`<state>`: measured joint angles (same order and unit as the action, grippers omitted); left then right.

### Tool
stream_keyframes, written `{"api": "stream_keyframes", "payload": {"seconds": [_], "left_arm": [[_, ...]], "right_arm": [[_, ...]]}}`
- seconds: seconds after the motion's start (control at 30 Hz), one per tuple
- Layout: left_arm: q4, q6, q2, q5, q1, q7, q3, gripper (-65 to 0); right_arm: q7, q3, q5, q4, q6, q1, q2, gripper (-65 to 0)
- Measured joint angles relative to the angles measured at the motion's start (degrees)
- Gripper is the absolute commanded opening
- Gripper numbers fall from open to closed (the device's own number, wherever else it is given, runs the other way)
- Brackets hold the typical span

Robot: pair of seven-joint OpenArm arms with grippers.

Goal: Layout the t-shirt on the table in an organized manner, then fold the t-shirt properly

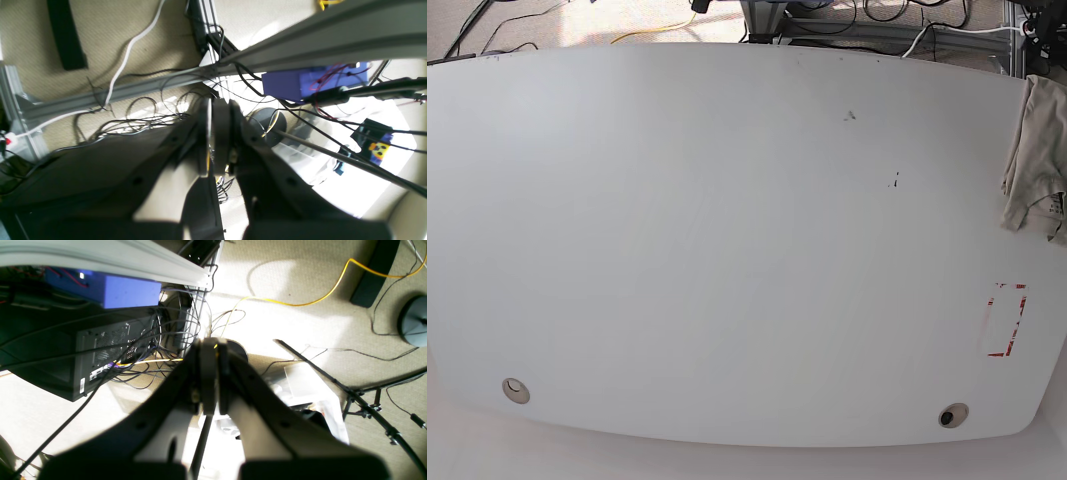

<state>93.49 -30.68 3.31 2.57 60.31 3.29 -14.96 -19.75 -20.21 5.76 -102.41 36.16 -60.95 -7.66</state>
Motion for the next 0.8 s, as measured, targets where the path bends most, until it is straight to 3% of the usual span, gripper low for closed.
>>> {"api": "stream_keyframes", "payload": {"seconds": [0.27, 0.5, 0.73, 0.8], "left_arm": [[-12.35, 0.17, 2.36, 0.22, -7.74, -1.2, 2.58, -65.0], [-23.96, 4.26, 2.97, 0.15, -15.89, -1.25, 4.92, -65.0], [-33.59, 4.28, 2.93, 0.52, -23.08, -1.4, 10.34, -65.0], [-36.22, 5.68, 2.91, -0.39, -25.05, -1.16, 12.33, -65.0]], "right_arm": [[0.7, 0.02, -0.92, 10.86, 3.54, 6.03, -0.15, -64.7], [0.24, 0.02, -6.05, 20.02, 3.26, 12.81, 0.07, -64.7], [1.31, 3.45, -6.91, 27.58, 3.02, 18.97, -0.02, -64.7], [1.84, 3.91, -6.84, 30.86, 3.82, 20.83, 0.35, -64.7]]}}
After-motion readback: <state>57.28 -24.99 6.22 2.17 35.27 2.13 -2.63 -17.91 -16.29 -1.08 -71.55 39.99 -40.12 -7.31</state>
